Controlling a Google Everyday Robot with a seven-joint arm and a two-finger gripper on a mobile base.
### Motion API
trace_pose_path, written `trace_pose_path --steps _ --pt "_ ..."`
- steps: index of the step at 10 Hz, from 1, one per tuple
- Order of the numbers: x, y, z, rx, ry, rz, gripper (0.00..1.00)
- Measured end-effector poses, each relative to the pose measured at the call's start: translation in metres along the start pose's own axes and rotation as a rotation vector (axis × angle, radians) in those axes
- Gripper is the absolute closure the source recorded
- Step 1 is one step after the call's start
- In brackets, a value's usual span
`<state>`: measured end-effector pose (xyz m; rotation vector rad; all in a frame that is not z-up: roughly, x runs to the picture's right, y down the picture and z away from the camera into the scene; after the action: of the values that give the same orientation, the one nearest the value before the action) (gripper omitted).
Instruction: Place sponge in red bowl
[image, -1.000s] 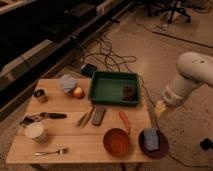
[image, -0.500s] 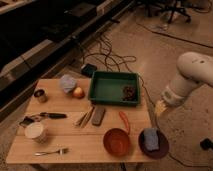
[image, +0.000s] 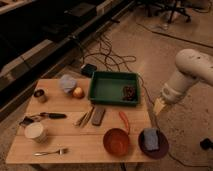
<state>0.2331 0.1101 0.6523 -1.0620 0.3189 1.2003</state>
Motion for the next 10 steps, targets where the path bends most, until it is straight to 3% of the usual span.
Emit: trace_pose_path --steps 3,5,6,8,10 --pt "0.0 -0.005 0.007 -0.002 0.051 0.038 1.0" --pt "0.008 -0.007 0.003 0.077 0.054 0.058 1.0" --pt "0.009 -0.002 0.004 0.139 0.057 0.059 1.0" --pt "0.011 -0.003 0.01 0.184 0.06 0.063 0.94" --pt "0.011 -0.008 0.025 0.219 0.034 0.049 0.9"
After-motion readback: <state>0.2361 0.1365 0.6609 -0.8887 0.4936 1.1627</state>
